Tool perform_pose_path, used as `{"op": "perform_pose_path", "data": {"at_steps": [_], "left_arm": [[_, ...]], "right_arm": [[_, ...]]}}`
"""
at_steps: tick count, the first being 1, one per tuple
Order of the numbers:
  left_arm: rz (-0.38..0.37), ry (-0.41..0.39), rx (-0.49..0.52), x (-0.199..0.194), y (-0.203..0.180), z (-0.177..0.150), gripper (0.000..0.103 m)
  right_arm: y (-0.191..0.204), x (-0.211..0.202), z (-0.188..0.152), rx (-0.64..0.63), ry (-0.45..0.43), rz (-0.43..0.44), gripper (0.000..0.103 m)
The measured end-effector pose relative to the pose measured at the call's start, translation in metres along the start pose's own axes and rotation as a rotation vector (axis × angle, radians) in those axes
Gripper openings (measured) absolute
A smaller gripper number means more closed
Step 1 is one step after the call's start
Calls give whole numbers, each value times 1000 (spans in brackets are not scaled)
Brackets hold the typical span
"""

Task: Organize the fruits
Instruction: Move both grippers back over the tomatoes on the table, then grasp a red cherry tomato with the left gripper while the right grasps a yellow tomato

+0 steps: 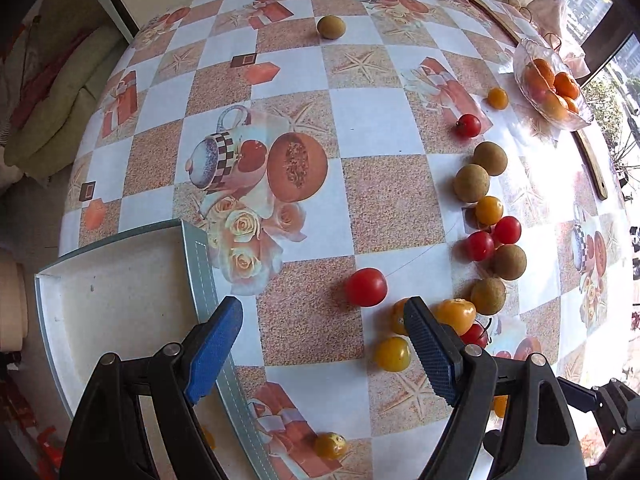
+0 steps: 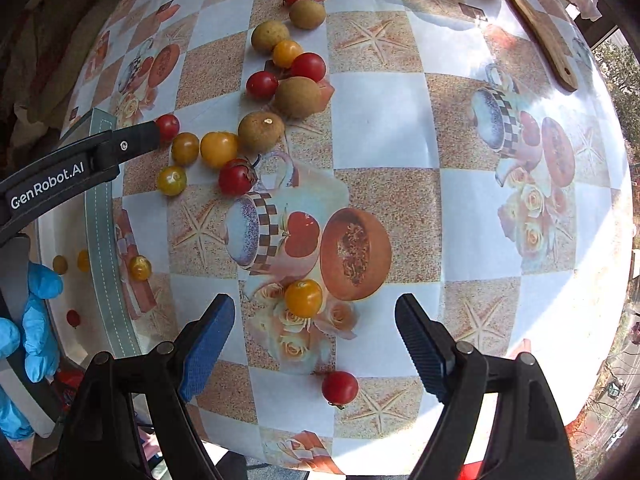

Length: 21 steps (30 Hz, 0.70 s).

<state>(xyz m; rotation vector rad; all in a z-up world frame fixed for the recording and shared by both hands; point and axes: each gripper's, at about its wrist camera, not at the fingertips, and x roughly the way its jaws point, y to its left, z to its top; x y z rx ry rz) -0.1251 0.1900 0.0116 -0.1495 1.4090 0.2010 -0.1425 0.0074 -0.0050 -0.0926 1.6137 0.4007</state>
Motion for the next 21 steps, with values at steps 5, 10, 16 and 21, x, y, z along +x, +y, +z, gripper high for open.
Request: {"op": "perform_pose_path", "data": {"at_steps": [5,10,16,21], "left_arm": [[-13,6,-42,10,2,8,83],[0,20,-30,16,-3,12,72],[7,30,-32,19,-6,10,63],[-19,14,15,14,-17,11,32]], "right_arm": [[5,7,-2,-22,-1,-10,85],[15,12,0,-59,-12,-36,78],[29,20,2,-118,-20,-90,65],[48,23,-8,-180,-27,-118,21]]}}
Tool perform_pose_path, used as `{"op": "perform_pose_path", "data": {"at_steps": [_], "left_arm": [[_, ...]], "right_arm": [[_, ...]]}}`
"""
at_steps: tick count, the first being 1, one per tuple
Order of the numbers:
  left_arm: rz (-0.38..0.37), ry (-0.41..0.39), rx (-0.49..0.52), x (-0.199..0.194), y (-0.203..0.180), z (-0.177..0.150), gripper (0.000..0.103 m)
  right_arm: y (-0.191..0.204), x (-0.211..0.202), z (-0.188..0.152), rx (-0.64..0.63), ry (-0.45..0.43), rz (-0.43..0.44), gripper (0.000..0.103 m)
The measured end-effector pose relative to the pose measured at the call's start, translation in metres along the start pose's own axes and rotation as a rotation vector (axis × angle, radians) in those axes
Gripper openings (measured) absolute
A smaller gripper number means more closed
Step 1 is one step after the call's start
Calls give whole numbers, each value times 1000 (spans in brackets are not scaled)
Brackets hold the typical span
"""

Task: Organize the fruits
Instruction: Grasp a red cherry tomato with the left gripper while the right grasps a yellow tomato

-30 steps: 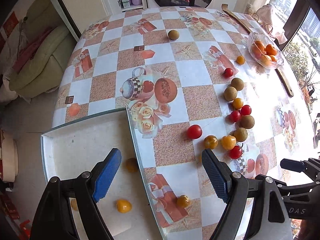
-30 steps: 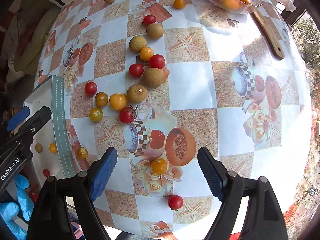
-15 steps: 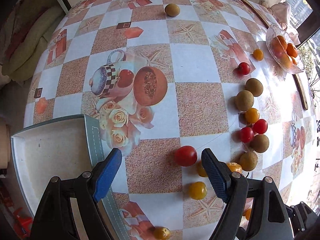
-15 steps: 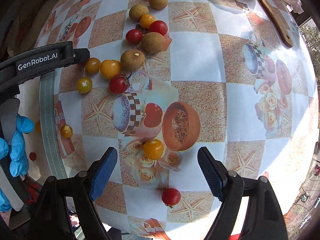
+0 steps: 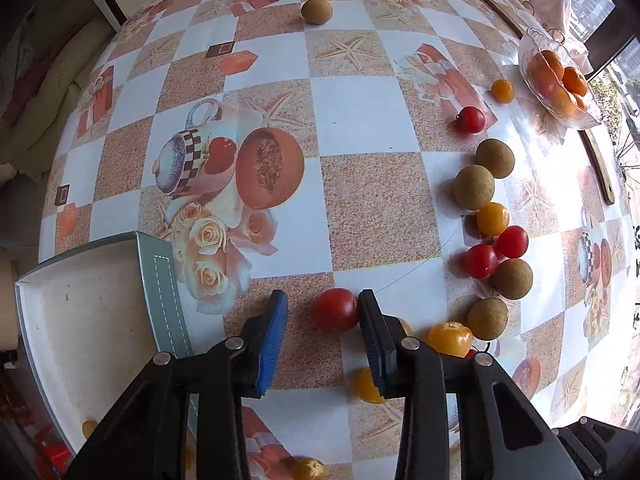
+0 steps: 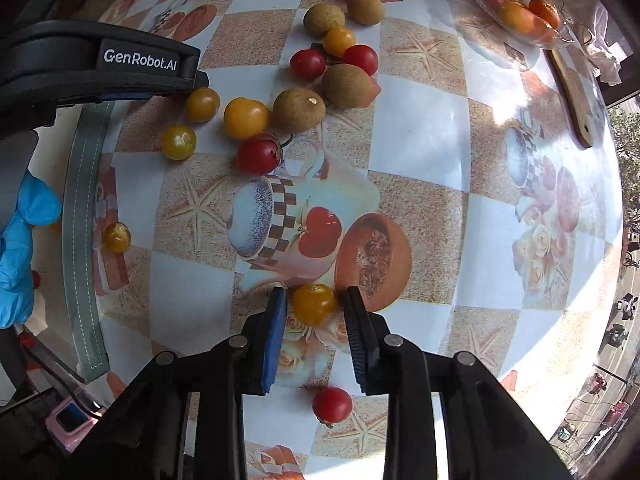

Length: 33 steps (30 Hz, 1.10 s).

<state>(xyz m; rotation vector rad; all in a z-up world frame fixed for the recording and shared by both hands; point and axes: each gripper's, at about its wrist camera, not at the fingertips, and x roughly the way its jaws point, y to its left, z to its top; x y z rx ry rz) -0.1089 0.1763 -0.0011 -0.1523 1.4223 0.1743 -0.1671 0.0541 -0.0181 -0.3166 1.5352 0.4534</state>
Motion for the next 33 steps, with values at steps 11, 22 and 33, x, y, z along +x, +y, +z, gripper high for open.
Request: {"op": "perform_pose_path", "data": {"at_steps": [11,22,33], "left_arm": [[-84,-51,-65,-35,23,-21,24],[-92,-98,-110,-77,58,-58,24],[-68,-108,-191,-92,91,-99,24]], "right_arm": [[-42,-16,-5,182,-21,194,21],[-67,-40,-10,208,-44,231,21],[-28,-54,1,133,-50,228,21]]}}
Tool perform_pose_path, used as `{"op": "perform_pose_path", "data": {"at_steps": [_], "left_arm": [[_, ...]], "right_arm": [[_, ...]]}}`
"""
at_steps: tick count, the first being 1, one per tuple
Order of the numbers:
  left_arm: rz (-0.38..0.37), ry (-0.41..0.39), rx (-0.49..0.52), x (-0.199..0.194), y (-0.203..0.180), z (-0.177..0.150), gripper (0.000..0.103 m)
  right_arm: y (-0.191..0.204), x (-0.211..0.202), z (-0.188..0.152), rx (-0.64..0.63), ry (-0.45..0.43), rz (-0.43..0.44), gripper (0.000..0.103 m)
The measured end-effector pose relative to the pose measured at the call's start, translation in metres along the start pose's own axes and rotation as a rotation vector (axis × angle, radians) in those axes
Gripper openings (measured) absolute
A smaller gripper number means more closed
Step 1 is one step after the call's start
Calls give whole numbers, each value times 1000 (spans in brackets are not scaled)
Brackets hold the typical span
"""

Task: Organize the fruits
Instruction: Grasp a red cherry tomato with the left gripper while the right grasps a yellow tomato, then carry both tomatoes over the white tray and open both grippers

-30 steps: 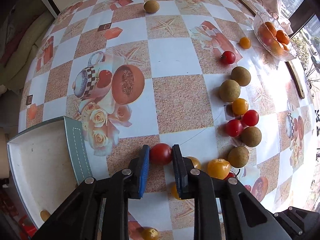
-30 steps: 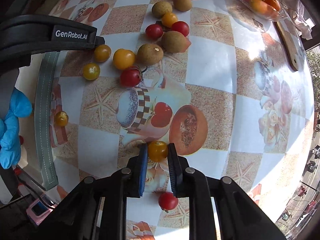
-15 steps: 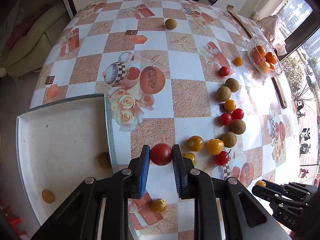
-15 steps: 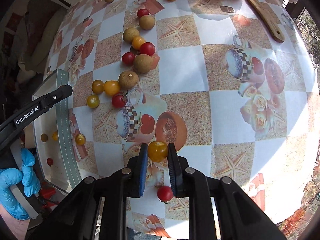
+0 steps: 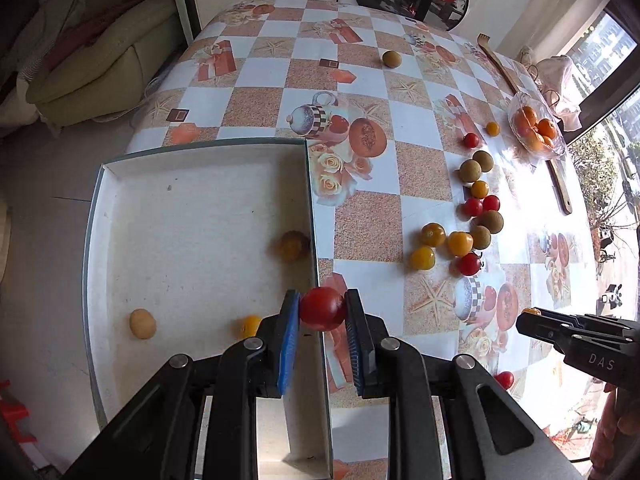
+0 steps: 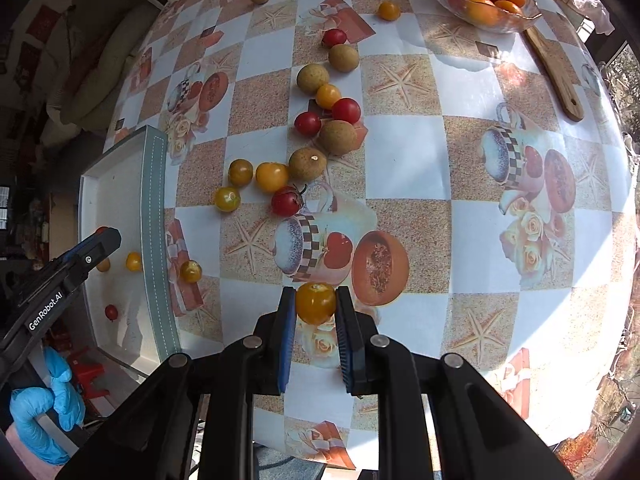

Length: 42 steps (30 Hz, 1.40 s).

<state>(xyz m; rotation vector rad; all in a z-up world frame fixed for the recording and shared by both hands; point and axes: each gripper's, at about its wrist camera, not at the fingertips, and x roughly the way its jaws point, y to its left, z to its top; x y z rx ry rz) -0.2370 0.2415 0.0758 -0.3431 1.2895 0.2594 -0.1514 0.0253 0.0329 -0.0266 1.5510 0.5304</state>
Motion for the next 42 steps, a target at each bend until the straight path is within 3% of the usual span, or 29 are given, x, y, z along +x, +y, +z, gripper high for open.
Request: {"op": "perform_pose_path", "data": {"at_steps": [9,18,31,42], "left_arm": [[50,8,-121,-6,58,-35,24],[93,52,-206,12,106,-61,24],[103,70,-193,34,107,-64,24],[142,61,-146,41,97,-68,25]], "right_arm": [[67,10,14,-139,20,26,21],[150,35,32,-285,61,72,21],[219,86,65,-384,107,45,21],[244,123,71,-472,108,-59,23]]}}
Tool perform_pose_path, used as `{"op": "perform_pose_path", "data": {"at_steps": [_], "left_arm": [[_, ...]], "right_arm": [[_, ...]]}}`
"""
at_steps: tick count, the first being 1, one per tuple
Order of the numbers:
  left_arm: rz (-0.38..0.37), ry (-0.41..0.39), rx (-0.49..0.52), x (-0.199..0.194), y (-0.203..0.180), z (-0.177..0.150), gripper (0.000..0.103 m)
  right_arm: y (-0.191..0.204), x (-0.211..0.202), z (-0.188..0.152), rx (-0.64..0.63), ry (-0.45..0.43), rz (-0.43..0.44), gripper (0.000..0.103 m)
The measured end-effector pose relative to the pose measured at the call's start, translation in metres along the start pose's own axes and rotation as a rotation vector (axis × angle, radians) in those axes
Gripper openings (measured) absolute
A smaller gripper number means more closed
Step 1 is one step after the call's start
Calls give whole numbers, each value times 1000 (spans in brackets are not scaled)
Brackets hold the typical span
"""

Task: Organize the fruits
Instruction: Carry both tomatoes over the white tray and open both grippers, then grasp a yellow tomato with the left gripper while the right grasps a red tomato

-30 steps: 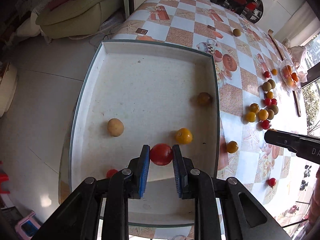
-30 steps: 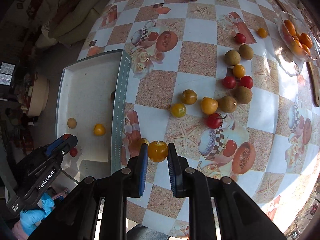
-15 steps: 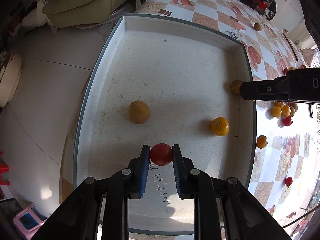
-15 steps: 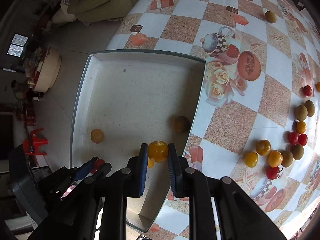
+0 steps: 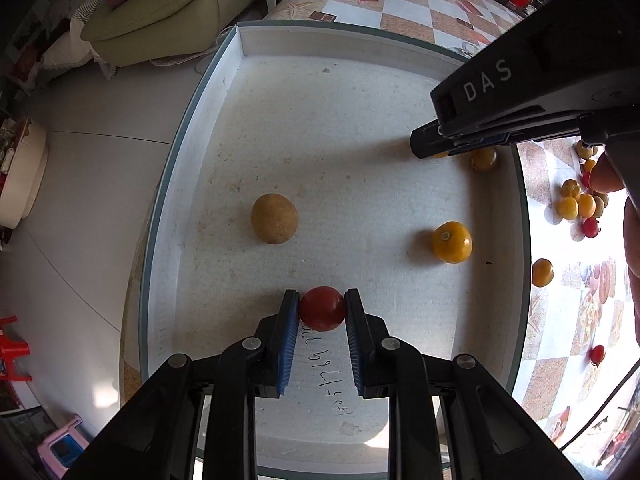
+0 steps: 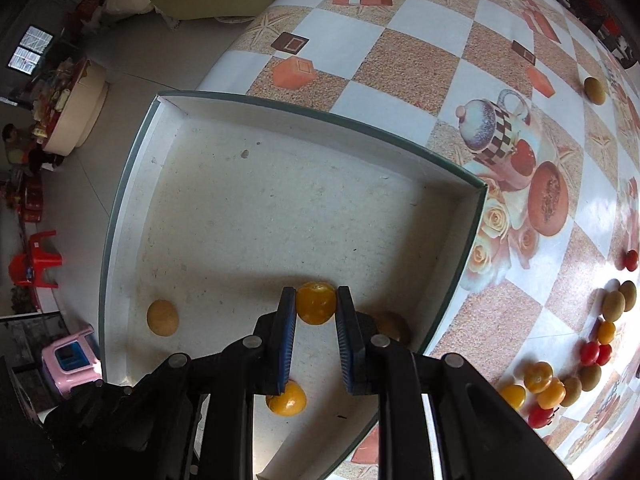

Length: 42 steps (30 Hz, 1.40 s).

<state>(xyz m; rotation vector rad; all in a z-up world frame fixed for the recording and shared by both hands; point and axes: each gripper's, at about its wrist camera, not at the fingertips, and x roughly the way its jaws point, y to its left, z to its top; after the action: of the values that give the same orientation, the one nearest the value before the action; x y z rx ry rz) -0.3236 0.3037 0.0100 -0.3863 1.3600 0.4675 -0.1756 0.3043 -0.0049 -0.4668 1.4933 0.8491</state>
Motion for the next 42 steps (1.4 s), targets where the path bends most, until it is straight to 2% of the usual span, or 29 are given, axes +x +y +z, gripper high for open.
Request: {"op": "perform_pose_path", "data": {"at_steps": [1,2,3,4,5,6,10,12,15,20,26,36,42], "left_arm": [[-4,2,3,1,-1,-1,28],[-22,2,3,1,-2,-1,39],[-16,2,4,1,-4,-1,52],[10,-12,8,-1,-5,-1,80],[35,-38,14,-5,-7,-2,84],[39,-44,22,-6,-8,-2,84],[33,-11,27,-4,-10,-2,84],[33,1,27,-3,-9,-3,84],[44,15,36,-6,-5,-7,84],[54,23,63,-14,-9,-8,84],[48,18,134,-22,-36,-5,84],[14,-36,259,-50,-91,12,84],[-36,-62,315,-58,-119,34,84]], "right_arm": [[2,2,1,-4,4,-7,23],[3,2,1,-7,0,-11,26],[5,2,1,-12,2,-7,34],[7,2,2,-18,3,5,39],[11,2,3,-25,1,12,51],[13,2,3,-33,0,2,62],[12,-3,3,-14,-11,34,66],[11,-11,4,6,-31,61,81],[1,-30,2,52,-86,91,87],[-26,-56,-11,130,-138,108,89],[-67,-75,-44,227,-161,72,89],[-149,-85,-125,414,-137,-14,89],[-185,-79,-175,481,-82,-67,89]]}}
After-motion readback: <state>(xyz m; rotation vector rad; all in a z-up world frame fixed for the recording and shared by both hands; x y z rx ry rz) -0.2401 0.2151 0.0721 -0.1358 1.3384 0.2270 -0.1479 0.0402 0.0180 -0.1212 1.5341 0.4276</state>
